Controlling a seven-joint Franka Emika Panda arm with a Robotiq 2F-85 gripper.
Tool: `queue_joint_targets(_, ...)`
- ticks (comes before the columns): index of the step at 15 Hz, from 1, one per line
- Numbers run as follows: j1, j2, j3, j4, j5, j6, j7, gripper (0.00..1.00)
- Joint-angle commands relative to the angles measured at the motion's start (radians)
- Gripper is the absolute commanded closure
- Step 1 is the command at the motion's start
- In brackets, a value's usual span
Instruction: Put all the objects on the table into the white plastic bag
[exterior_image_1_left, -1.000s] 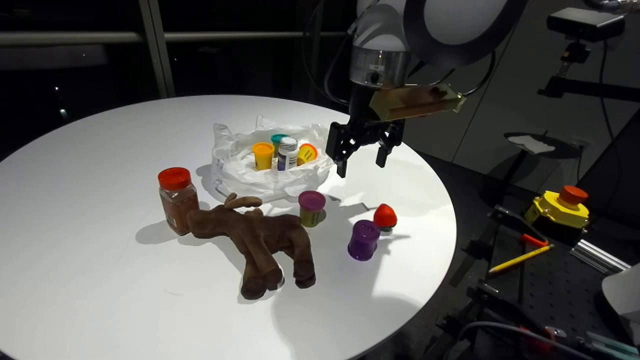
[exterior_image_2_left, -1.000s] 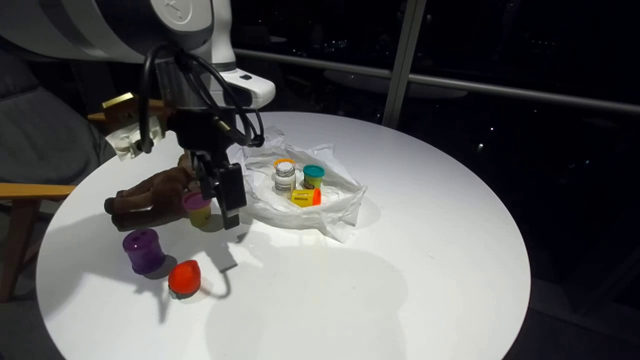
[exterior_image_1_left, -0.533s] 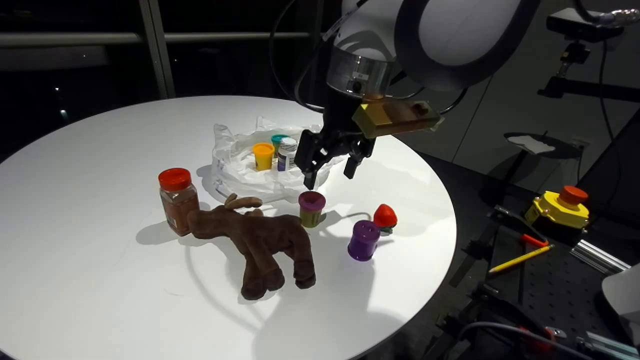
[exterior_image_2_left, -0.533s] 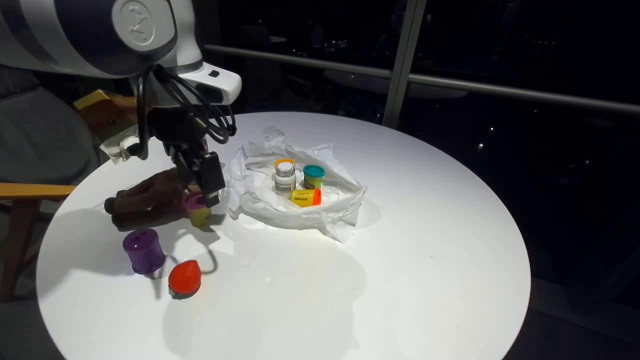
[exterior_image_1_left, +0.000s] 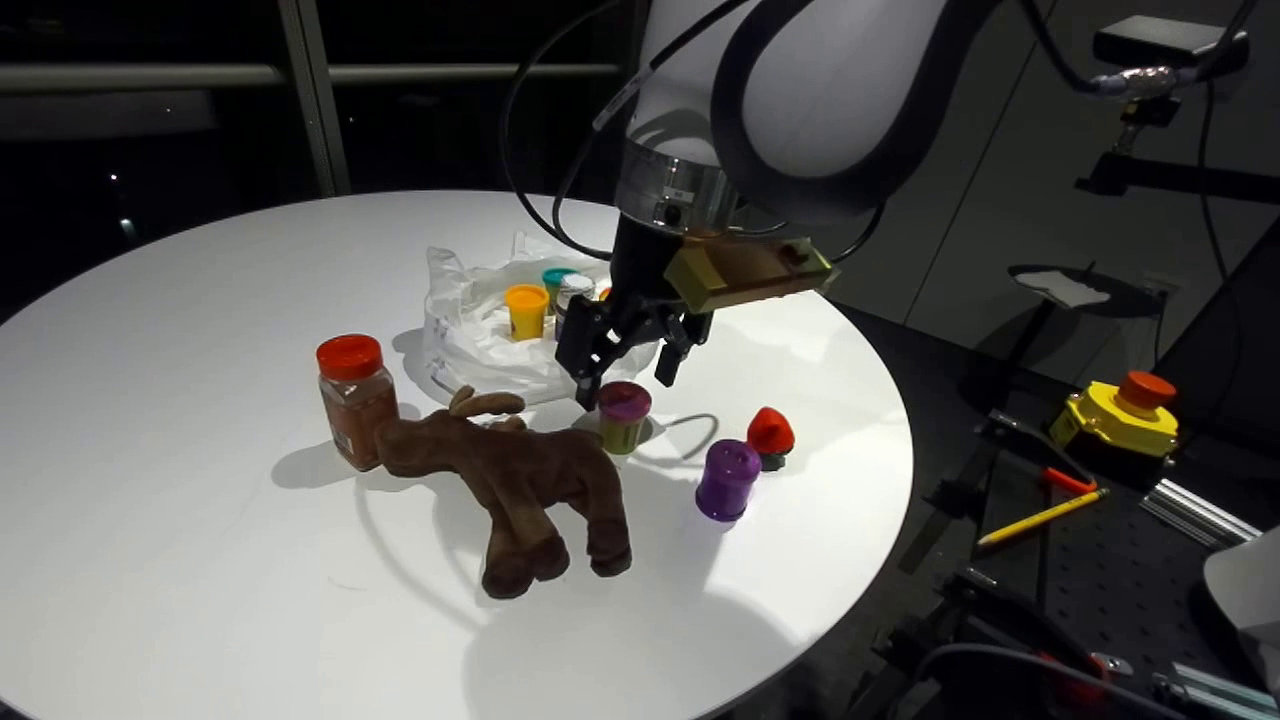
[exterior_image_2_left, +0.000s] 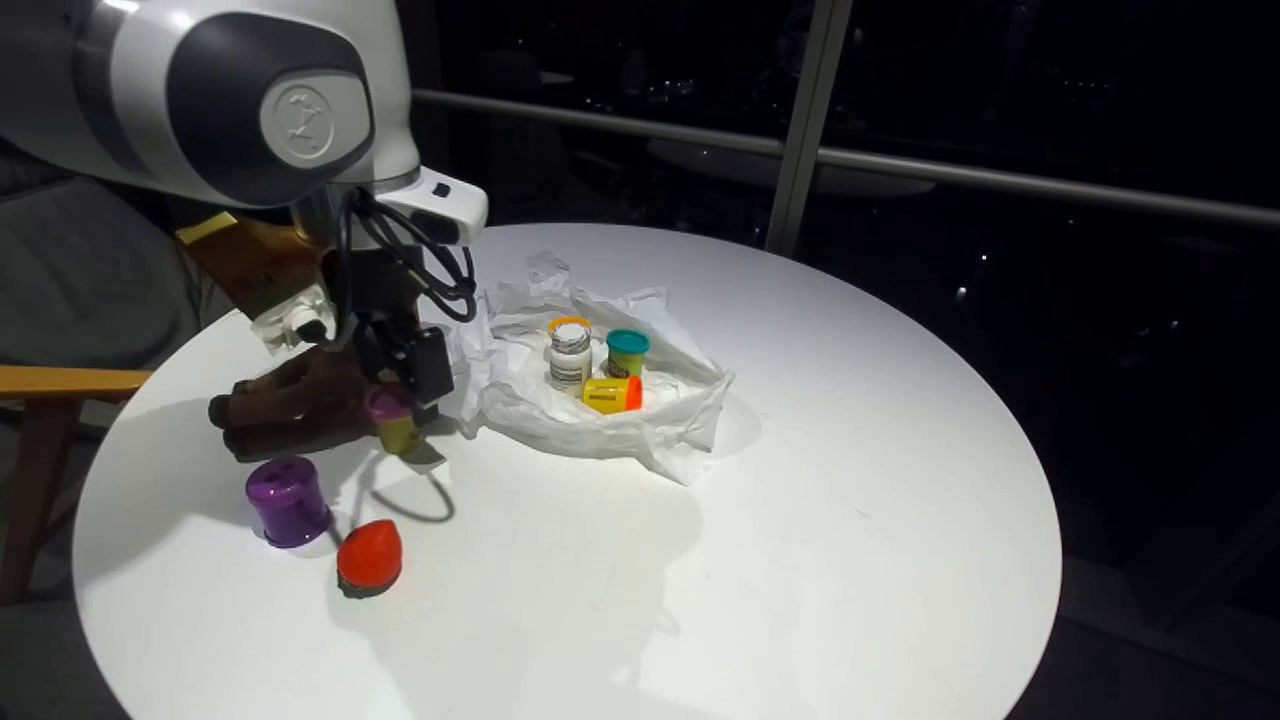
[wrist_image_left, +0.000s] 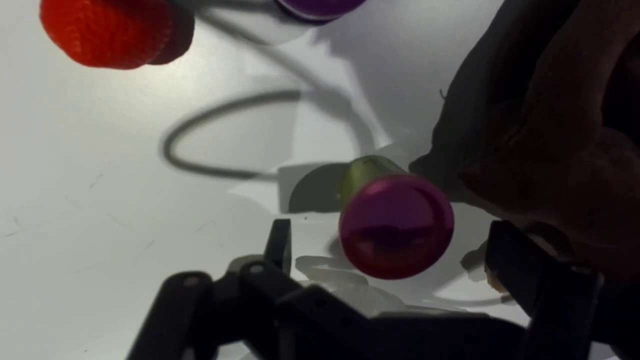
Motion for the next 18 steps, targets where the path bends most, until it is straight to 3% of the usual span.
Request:
queue_joint_targets(1,-0.004,0.046,-0.005,0.054,0.041,0.005,-0.041,0.14)
queue_joint_targets(2,-0.011,0.051,0.001,0.059,0.05,-0.003,-0.049,0.28)
queue_joint_targets(8,-0.013,0.03,0.004,0.037,0.08,-0.004,-0.075,0.77)
queue_joint_targets(13,0.034,-0.025,-0.044,0.05,0.05,-0.03,-0.017,0.79)
queue_joint_targets(18,0.101,-0.081,-0.123,0.136,-0.019,-0.09,0.099,0.79)
